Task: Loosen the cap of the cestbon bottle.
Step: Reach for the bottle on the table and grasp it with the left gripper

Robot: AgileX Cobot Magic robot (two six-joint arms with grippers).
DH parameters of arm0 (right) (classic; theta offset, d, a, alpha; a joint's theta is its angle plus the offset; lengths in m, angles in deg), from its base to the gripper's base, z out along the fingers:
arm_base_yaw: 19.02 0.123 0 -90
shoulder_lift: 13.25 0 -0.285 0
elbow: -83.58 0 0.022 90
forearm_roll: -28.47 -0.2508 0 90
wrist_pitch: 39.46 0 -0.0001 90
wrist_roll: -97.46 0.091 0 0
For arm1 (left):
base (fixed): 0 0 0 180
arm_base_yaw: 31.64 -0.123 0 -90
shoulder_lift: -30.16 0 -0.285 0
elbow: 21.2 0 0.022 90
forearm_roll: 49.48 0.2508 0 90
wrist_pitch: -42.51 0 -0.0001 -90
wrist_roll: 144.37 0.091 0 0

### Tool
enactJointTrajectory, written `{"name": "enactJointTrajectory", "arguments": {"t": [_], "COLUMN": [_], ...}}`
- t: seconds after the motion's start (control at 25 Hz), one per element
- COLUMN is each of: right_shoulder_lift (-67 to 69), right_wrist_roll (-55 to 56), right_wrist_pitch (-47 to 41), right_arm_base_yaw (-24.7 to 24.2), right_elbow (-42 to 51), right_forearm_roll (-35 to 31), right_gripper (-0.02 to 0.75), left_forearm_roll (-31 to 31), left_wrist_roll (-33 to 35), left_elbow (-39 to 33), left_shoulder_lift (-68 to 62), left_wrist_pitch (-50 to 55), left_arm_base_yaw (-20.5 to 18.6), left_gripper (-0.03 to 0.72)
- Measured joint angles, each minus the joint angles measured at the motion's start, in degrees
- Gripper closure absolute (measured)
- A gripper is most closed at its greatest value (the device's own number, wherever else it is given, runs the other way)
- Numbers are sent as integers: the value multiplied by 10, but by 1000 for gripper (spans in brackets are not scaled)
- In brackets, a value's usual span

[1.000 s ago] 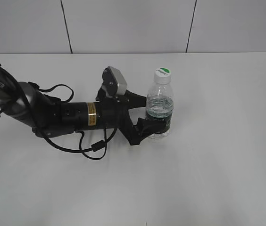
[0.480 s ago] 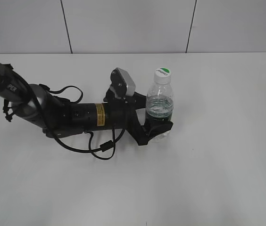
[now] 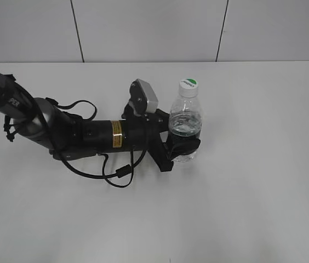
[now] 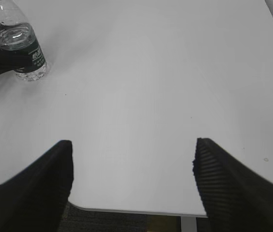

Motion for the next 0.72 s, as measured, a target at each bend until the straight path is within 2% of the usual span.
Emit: {"name": "enactJointTrajectory", "arguments": {"t": [0.32, 0.72], "right_shoulder_lift": [0, 1], "right_wrist_roll": [0, 0], "right_wrist_pitch": [0, 0], "right_arm_base_yaw": [0, 0], "right_elbow": [0, -10], "right_forearm_roll": [0, 0], "right_gripper": [150, 150], "left_forearm_roll": [79, 122], "left_wrist_roll": [1, 0], "left_elbow": [1, 1], "left_shoulder_lift": [1, 3], "left_wrist_pitch": [-18, -31], "left_arm_base_yaw": [-2, -2], "left_gripper": [279, 279]}}
